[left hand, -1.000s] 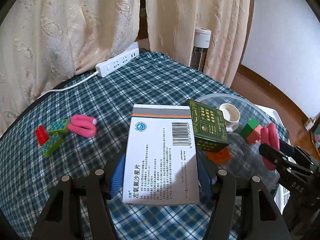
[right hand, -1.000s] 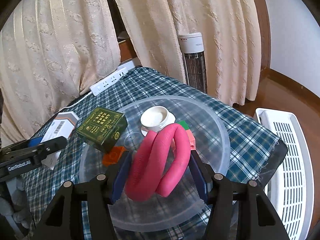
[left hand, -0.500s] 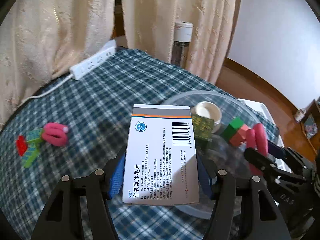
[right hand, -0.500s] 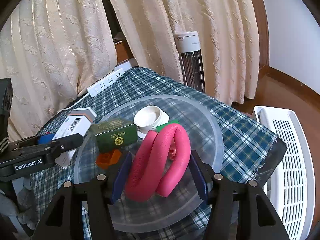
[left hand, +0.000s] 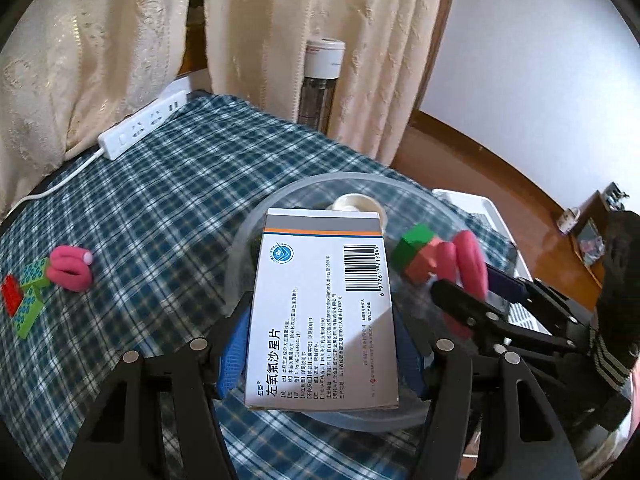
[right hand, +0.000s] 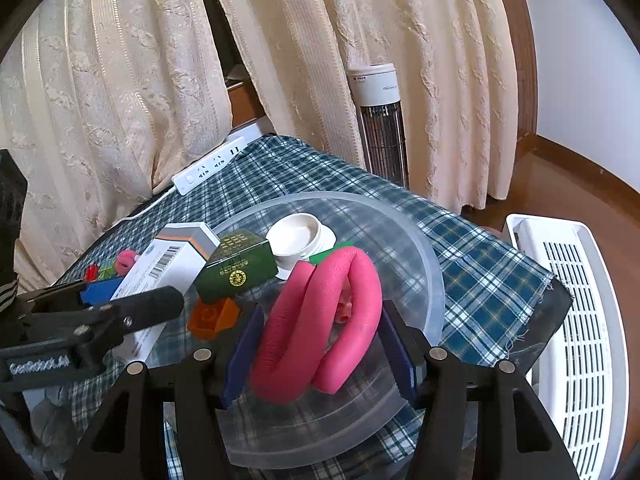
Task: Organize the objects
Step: 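Open the left gripper over the bowl while the right releases the pink foam tube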
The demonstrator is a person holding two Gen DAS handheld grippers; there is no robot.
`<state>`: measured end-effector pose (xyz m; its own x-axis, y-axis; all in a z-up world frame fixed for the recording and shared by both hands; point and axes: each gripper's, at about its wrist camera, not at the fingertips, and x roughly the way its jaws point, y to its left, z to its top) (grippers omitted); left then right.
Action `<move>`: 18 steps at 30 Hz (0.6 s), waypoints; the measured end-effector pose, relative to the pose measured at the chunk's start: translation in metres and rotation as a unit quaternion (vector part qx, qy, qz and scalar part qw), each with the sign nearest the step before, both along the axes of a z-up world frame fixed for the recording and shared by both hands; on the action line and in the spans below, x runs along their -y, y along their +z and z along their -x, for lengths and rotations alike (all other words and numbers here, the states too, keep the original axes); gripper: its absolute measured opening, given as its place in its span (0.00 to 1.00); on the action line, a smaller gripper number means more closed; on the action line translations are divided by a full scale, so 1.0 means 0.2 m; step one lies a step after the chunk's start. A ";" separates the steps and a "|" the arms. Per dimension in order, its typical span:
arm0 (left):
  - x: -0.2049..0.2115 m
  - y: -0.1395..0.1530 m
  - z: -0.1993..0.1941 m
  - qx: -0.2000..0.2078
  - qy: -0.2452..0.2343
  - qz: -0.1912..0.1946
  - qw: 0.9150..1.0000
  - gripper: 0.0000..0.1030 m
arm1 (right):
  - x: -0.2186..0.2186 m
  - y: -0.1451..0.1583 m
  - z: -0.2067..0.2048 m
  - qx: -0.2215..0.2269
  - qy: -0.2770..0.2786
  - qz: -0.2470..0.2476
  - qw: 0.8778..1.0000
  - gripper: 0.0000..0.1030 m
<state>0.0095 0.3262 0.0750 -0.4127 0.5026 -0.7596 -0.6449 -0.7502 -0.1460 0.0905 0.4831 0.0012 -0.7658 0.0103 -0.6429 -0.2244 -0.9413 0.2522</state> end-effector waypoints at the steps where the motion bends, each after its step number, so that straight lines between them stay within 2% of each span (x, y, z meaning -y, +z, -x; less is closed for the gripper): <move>1: -0.01 0.01 -0.01 -0.001 -0.005 -0.003 1.000 0.62 | 0.00 0.01 0.00 -0.002 -0.002 0.000 1.000 0.61; 5: -0.03 0.03 -0.04 0.000 -0.026 -0.011 1.000 0.63 | -0.02 0.02 -0.02 -0.011 -0.015 -0.002 1.000 0.61; 9: -0.04 0.03 -0.05 0.008 -0.034 -0.016 0.999 0.72 | -0.05 0.04 -0.03 -0.018 -0.028 0.002 0.999 0.66; 18: 0.02 0.03 -0.03 0.015 -0.009 -0.018 1.000 0.73 | -0.07 0.05 -0.04 -0.023 -0.042 0.007 0.999 0.66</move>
